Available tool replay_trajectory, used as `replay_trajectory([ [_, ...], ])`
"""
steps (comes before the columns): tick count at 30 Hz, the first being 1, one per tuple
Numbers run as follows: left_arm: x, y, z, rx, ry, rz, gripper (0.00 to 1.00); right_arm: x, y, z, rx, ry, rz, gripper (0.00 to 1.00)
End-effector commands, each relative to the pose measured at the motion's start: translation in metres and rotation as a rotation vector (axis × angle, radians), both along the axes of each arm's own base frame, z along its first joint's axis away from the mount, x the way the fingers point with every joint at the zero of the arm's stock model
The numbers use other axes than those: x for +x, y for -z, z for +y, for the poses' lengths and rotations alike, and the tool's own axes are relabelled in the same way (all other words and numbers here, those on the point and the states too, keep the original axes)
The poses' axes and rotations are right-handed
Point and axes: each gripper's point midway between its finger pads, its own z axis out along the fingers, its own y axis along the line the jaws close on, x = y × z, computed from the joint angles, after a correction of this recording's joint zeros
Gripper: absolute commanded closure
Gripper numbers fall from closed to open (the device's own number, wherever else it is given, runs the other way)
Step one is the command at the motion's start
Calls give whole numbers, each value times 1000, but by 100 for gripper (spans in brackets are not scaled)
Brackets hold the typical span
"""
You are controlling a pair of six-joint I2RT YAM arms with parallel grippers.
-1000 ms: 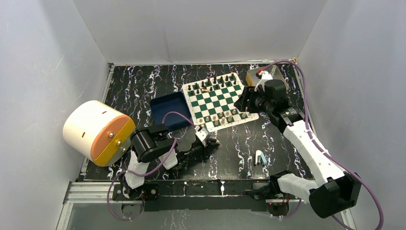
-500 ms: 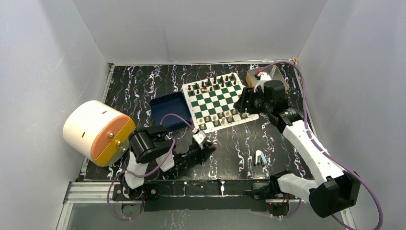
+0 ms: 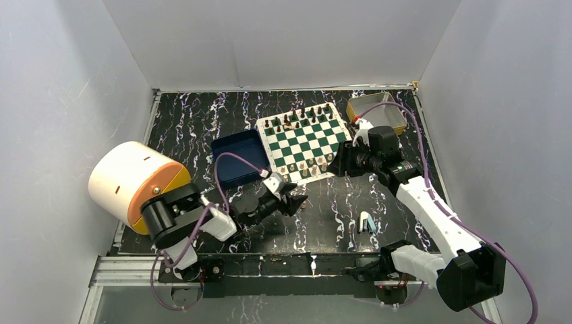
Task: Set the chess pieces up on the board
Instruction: Place the chess piece at the center of the board.
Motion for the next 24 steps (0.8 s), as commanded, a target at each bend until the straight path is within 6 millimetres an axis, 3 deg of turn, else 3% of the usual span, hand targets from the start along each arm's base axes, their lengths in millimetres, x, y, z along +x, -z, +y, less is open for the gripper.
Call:
replay_trajectory([
  [1,26,-38,15,-26,-102,5,43,-14,-5,9,45,-97,-21,42],
  [10,106,-90,66,111,-219,132,31,-30,11,21,81,-184,-45,45],
  [12,121,-101,77,79,-226,177,26,-32,16,24,76,-207,-50,45],
  [13,127,-110,83,44,-220,196,14,-34,17,27,72,-226,-58,45],
  [16,144,-125,109,-40,-240,252,10,-39,23,37,39,-275,-86,44],
  [21,166,-127,151,-113,-301,409,9,-49,39,62,-62,-387,-145,44],
  [24,165,-112,166,-74,-330,498,8,-52,49,78,-81,-449,-192,44],
])
